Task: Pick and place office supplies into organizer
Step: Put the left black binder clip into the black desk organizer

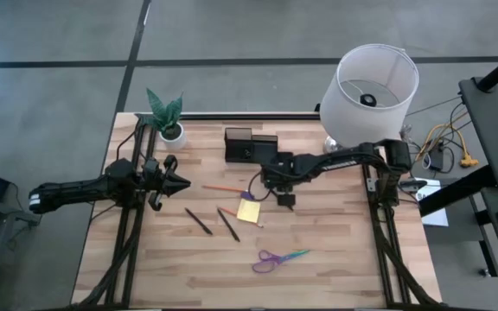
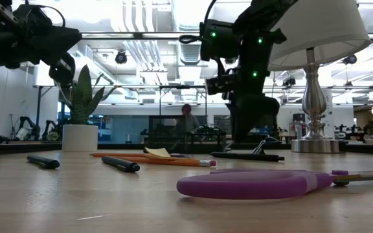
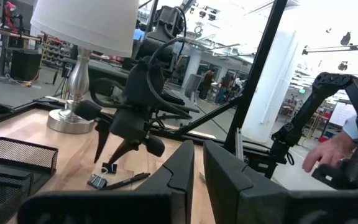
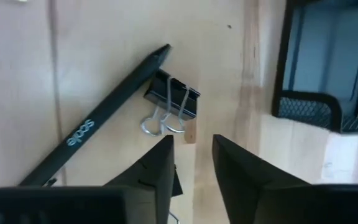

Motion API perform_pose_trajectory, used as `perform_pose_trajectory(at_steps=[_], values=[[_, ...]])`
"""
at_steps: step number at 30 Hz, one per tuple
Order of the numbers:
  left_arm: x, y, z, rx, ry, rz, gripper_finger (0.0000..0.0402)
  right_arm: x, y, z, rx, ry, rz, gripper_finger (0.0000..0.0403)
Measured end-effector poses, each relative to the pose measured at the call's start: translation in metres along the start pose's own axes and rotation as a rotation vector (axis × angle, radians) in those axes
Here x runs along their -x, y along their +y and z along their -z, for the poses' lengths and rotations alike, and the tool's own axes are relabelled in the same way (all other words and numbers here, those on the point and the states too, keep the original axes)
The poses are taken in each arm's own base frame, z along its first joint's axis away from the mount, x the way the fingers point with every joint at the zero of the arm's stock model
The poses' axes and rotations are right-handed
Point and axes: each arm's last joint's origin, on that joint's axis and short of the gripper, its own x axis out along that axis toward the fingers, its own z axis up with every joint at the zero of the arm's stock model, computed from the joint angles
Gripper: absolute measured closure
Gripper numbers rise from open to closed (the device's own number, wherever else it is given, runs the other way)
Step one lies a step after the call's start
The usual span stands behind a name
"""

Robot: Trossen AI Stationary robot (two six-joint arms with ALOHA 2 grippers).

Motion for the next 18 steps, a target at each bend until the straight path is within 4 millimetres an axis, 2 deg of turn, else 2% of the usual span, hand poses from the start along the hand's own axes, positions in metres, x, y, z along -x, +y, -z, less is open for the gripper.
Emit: perform_pose_trajectory(at_steps=[9,18], values=[[0.0,-0.0001,-0.0001,0.0,0.0,0.0,0.0382,0.0023,0.0085,-0.0015,0.076,-0.01,0.0,0.0225],[0.0,0.0,0.0,0.0,0.0,0.0,0.0382,0.0025,0.0086,-0.0056,0.201,-0.051,0.008,0.0231]])
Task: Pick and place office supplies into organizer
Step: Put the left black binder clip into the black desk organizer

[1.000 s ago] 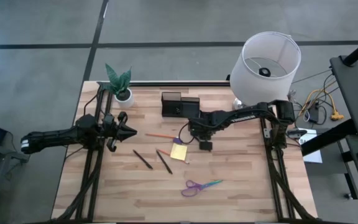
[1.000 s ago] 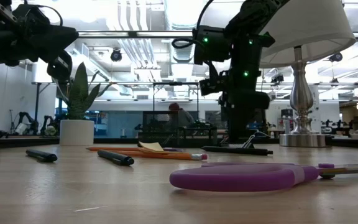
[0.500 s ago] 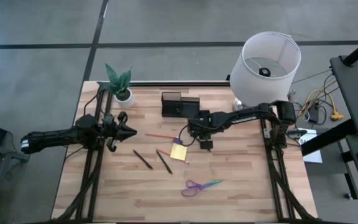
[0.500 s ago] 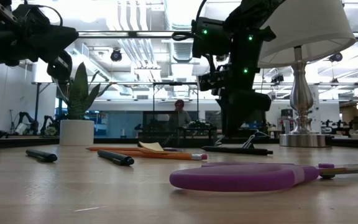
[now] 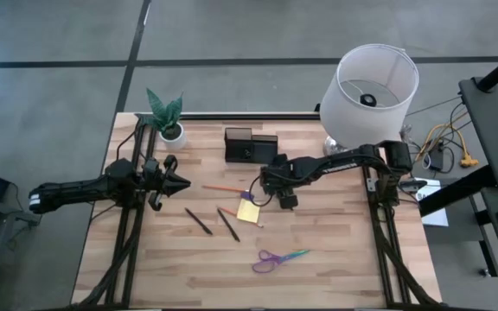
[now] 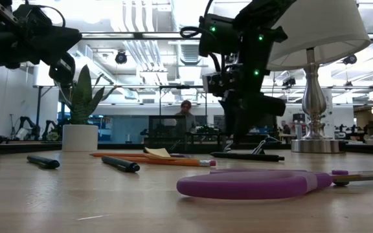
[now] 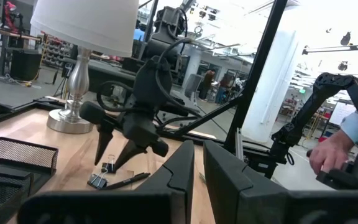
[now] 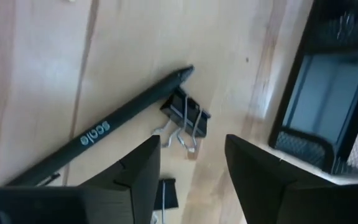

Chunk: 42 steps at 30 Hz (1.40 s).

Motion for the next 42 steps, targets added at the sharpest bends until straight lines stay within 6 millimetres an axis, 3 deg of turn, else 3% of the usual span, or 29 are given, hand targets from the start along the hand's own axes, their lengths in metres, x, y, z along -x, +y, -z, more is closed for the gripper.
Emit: perform_pose_trajectory(at_steps=[19,42], values=[[0.0,0.0,0.0,0.0,0.0,0.0,0.0382,-0.007,0.004,0.003,0.227,-0.034,-0.045,0.0284],[0.0,0.0,0.0,0.0,0.0,0.0,0.0382,-0.011,-0.003,0.005,0.226,-0.028,0.011,0.0342]])
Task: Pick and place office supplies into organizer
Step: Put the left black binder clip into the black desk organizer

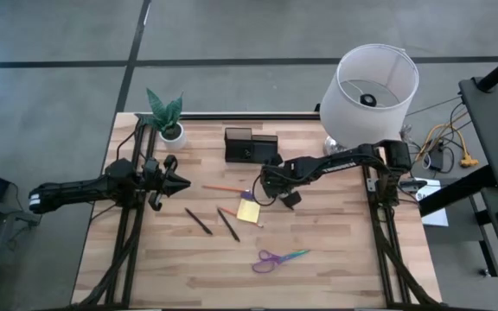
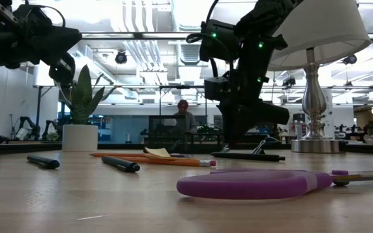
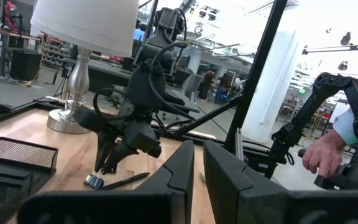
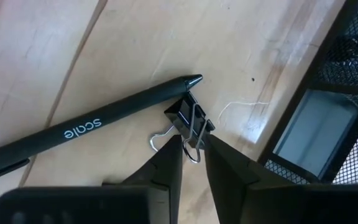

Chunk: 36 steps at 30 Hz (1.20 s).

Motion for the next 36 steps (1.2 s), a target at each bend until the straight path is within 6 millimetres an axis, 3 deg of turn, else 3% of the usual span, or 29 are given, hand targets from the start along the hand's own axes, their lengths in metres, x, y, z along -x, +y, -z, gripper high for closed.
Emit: perform_pose_trajectory(at_steps=[21,36], values=[[0.0,0.0,0.0,0.0,0.0,0.0,0.0382,-0.001,-0.002,0.0,0.035,-0.009,0.004,0.0372],[0.0,0.0,0.0,0.0,0.0,0.0,0.0382,0.004,-0.022,-0.003,-0.277,-0.05,0.039,0.0395]])
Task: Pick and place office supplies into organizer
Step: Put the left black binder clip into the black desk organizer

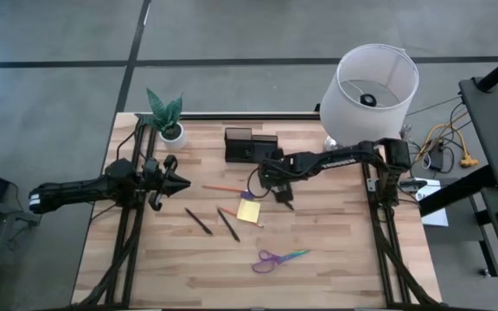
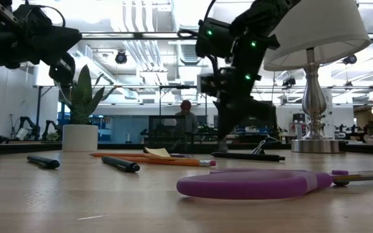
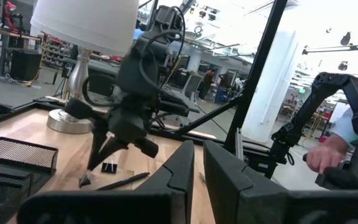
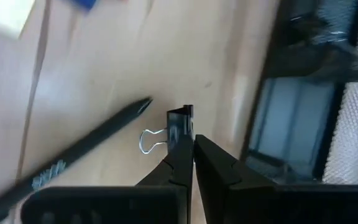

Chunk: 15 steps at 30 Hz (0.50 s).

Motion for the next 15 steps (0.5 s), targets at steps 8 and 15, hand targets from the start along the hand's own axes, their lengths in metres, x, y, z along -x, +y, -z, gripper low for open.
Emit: perform_pose_trajectory(at_steps=[8,15], values=[[0.0,0.0,0.0,0.0,0.0,0.0,0.0382,0.019,-0.024,-0.03,-0.162,-0.178,0.06,0.0395],[0.0,0.0,0.0,0.0,0.0,0.0,0.0382,0.038,-0.054,-0.05,-0.312,-0.313,0.12,0.0395]])
